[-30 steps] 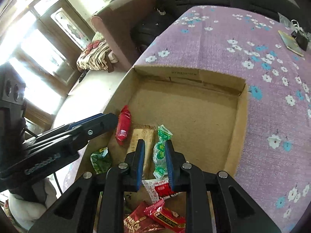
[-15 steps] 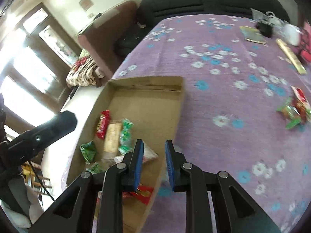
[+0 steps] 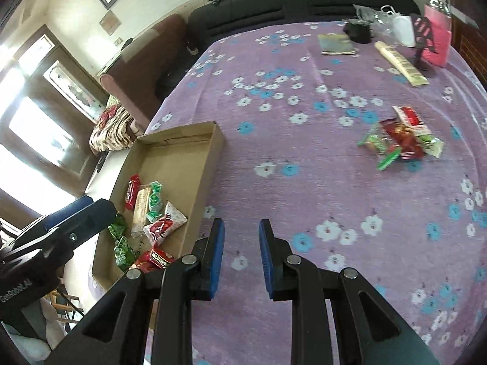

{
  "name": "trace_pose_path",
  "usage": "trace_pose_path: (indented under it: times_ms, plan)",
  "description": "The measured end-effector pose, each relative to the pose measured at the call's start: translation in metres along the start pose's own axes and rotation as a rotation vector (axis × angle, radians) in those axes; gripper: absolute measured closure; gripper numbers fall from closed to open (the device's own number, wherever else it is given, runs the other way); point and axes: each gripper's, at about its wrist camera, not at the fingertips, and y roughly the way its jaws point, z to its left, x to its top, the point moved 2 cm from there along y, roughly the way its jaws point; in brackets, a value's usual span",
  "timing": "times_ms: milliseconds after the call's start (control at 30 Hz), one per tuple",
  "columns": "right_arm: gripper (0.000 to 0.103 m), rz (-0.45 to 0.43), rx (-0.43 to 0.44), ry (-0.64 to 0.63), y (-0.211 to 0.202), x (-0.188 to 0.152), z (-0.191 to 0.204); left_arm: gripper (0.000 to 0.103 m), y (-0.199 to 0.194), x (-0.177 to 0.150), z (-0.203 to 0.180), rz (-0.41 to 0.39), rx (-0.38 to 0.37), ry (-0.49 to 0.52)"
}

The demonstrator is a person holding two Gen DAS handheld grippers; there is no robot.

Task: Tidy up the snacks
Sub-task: 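Move both grippers back over the remaining snacks on the tablecloth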

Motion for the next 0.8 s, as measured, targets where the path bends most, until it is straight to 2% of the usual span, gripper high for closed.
trace_pose_path:
  times_ms: [200,400,567,800]
  plan:
    - [0.077,-0.005,-0.02,0.002,-0.017,-0.004,-0.013,0.035,-0.007,0.001,-0.018,-0.023,0.048,0.037]
    - [0.076,-0.007,-0.036,0.001,-0.027,-0.005,-0.027,0.035,-0.009,0.0,-0.028,-0.027,0.055,0.034]
    - [0.076,-0.002,-0.049,0.025,-0.028,-0.008,-0.049,0.035,-0.005,-0.003,-0.033,-0.009,0.012,0.011]
    - [0.076,-0.005,-0.13,0.136,-0.037,-0.004,-0.121,0.035,0.018,-0.009,-0.051,0.03,-0.087,-0.019]
